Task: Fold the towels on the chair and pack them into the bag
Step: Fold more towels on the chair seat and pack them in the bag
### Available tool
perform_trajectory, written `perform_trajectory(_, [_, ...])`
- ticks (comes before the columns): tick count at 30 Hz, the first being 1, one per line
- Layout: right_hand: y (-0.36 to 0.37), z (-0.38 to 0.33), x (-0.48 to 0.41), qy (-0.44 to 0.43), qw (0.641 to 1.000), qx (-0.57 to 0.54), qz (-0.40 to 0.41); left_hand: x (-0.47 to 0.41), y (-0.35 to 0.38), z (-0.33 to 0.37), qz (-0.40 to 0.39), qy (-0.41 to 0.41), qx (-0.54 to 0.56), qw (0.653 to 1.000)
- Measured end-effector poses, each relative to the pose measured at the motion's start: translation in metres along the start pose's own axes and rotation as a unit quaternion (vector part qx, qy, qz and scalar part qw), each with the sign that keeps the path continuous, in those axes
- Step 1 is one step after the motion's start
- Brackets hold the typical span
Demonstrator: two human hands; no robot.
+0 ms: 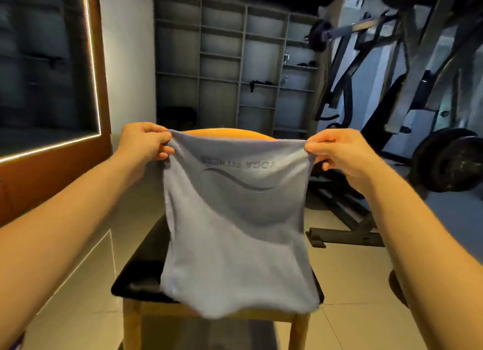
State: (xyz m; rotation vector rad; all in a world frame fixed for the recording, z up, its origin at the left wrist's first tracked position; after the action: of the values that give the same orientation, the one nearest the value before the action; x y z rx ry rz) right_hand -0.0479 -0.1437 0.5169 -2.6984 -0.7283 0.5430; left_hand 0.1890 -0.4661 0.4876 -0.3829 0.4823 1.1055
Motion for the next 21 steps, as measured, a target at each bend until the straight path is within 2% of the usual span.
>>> perform_trajectory(3, [-0.007,0.006,-0.006,0.006,0.998,-0.01,0.06,0.0,0.0,-0.003,-0.013,0.0,-0.015,1.0])
perform_trajectory(10, [0.012,0.043,-0.039,0.096,0.988,-0.118,0.016,-0.017,0.03,-0.019,-0.069,0.001,-0.019,0.997])
perform_trajectory(12, [0.016,0.045,-0.055,0.081,0.988,-0.133,0.021,-0.028,0.037,-0.019,-0.067,0.011,0.007,0.998])
perform_trajectory(15, [0.014,0.037,-0.069,0.03,0.987,-0.149,0.047,-0.043,0.036,-0.01,-0.045,0.067,0.034,0.996])
perform_trajectory(19, [0.011,0.045,-0.053,-0.003,0.982,-0.18,0.049,-0.017,0.021,0.003,-0.027,0.15,-0.002,0.988])
perform_trajectory(21, [0.019,0.076,-0.032,0.022,0.986,-0.16,0.041,0.019,0.016,-0.017,-0.07,0.153,-0.045,0.985])
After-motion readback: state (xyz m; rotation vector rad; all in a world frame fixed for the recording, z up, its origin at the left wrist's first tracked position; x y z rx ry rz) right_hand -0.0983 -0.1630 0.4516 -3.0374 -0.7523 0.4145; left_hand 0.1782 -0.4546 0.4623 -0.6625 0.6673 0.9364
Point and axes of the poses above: each hand's wrist, its own x-axis away from the middle knuckle, its own y-axis out of the palm, z = x × y, the point moved 6 cm from there along -x, towards the middle knuckle, and after that the axes turned 10 degrees about y, right-handed, at the moved point
